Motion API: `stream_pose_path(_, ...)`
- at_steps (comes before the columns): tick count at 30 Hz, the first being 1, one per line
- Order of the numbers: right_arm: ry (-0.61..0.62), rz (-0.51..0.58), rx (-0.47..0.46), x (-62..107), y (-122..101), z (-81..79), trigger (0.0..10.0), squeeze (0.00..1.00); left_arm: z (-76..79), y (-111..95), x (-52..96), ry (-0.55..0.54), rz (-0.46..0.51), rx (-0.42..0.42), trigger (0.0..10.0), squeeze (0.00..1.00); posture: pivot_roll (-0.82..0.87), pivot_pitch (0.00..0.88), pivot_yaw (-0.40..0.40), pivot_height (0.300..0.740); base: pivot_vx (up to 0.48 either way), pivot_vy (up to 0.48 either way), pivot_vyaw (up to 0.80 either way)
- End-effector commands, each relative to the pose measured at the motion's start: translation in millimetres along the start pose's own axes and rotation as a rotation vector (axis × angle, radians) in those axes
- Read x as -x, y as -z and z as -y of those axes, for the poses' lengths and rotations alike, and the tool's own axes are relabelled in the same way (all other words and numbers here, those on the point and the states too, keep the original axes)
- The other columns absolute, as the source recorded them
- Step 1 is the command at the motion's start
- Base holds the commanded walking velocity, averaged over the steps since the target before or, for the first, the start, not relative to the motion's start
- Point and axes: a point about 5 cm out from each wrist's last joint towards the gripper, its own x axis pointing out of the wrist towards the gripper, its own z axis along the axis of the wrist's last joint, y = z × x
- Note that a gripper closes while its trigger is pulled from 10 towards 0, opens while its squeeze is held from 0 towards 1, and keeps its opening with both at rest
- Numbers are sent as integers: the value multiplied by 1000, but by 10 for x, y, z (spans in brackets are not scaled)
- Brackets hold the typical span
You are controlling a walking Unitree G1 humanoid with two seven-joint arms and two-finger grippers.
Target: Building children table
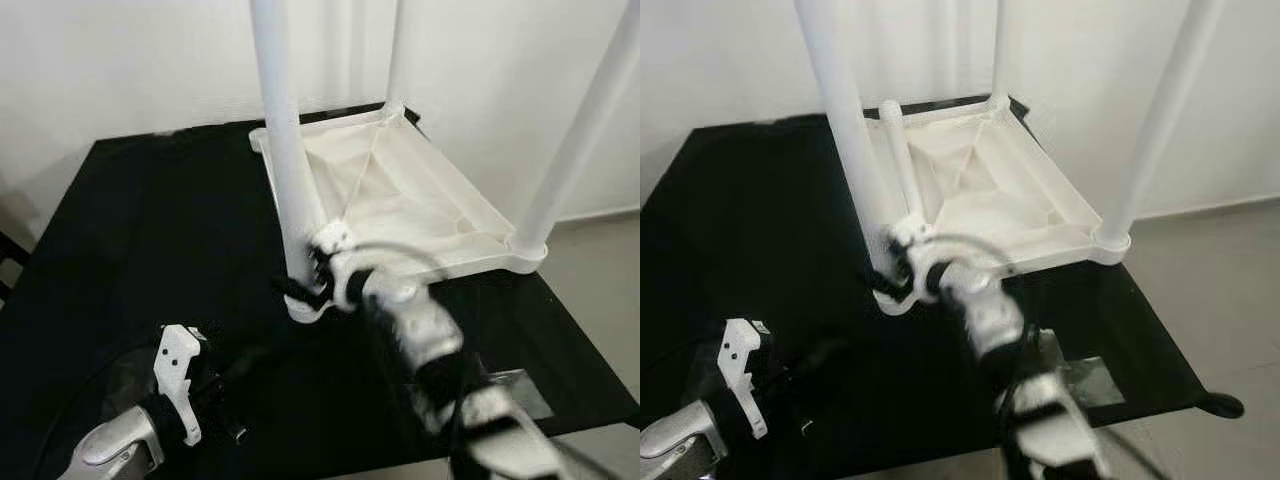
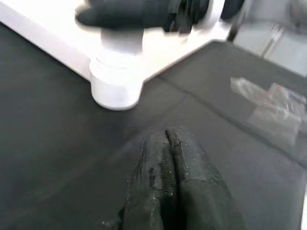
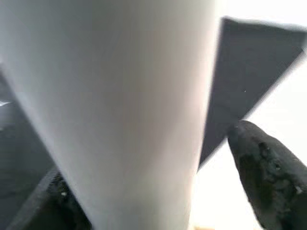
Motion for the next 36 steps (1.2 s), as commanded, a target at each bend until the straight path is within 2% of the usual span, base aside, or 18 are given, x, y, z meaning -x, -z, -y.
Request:
stream_pose_path(1,-79,40,18,13,-99,-1,10000,0,18,21,13,33,-18,13,10000,0,7,62,13,740,0,0,0)
stream_pose_path(9,-263,34,43,-46,-161,93,10000,0,49,43,-2,88,-27,27,10000,0,-1,49,2,740,0,0,0)
stream_pose_path(10,-333,52,20,-118,-254,117,2745,0,60,50,-27,96,-18,34,10000,0,1,42,-2,740,0,0,0)
stream_pose_path(11,-333,52,20,-118,-254,117,2745,0,60,50,-27,96,-18,34,10000,0,1,42,-2,740,0,0,0)
stream_pose_path(12,-360,58,9,-130,-277,114,0,0,65,54,-35,96,-15,36,10000,0,3,41,-5,740,0,0,0)
stream_pose_path(19,-433,70,-18,-89,-220,87,0,0,74,51,-49,83,5,38,10000,0,1,39,-10,740,0,0,0)
stream_pose_path(25,-369,60,6,55,-57,140,0,0,87,44,-53,81,12,41,10000,0,2,45,-9,740,0,0,0)
stream_pose_path(26,-336,40,21,110,9,171,0,0,91,39,-43,82,13,42,10000,0,-8,58,-5,740,0,0,0)
stream_pose_path(27,-108,-28,0,127,165,190,0,0,90,28,-27,82,15,45,10000,0,-12,68,-11,740,0,0,0)
stream_pose_path(28,-108,-28,0,127,165,190,0,0,90,28,-27,82,15,45,10000,0,-12,68,-11,740,0,0,0)
stream_pose_path(29,248,-64,-36,147,281,206,0,0,85,22,-7,82,15,47,10000,0,-20,76,-11,740,0,0,0)
stream_pose_path(30,248,-64,-36,147,281,206,0,0,85,22,-7,82,15,47,10000,0,-20,76,-11,740,0,0,0)
stream_pose_path(31,321,-93,-90,182,409,-113,0,0,82,11,9,83,14,48,10000,0,-19,79,-4,740,0,0,0)
stream_pose_path(32,321,-93,-90,182,409,-113,0,0,82,11,9,83,14,48,10000,0,-19,79,-4,740,0,0,0)
stream_pose_path(33,363,-87,-135,230,426,-396,0,0,74,-1,18,84,13,50,10000,0,-20,85,4,740,0,0,0)
stream_pose_path(34,363,-87,-135,230,426,-396,0,0,74,-1,18,84,13,50,10000,0,-20,85,4,740,0,0,0)
stream_pose_path(35,330,-70,-140,226,403,-596,0,0,61,-1,26,83,10,51,10000,0,-47,85,28,740,0,0,0)
stream_pose_path(36,304,-57,-125,220,380,-641,0,0,52,-3,24,84,8,53,10000,0,-41,81,21,740,0,0,0)
